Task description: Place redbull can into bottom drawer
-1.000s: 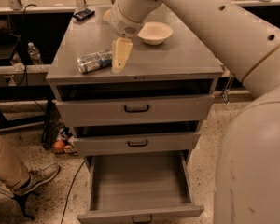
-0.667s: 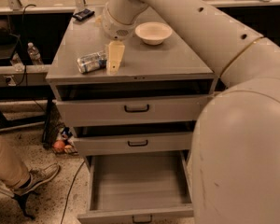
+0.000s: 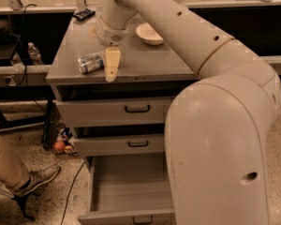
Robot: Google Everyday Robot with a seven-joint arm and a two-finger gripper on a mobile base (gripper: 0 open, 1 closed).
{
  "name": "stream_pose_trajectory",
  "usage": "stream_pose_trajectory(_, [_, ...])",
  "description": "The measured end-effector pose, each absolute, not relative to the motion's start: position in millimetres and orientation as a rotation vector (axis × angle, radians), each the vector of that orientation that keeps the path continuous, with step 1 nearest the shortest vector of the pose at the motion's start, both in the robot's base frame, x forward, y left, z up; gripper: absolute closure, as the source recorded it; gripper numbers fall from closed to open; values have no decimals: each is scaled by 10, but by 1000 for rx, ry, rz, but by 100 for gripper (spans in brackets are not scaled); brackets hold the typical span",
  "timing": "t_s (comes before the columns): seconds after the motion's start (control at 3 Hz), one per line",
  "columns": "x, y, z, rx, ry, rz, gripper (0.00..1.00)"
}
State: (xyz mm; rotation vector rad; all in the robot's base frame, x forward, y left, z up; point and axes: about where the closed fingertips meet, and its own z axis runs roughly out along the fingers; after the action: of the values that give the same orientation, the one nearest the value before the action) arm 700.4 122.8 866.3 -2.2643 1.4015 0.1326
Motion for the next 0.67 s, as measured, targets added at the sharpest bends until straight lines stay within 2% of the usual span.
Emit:
stream_pose_trajectory(0.33, [7005, 1263, 8560, -2307, 1395, 154, 0])
stream_pose_trajectory(0.67, [7004, 1275, 8484, -2318, 1400, 182, 16])
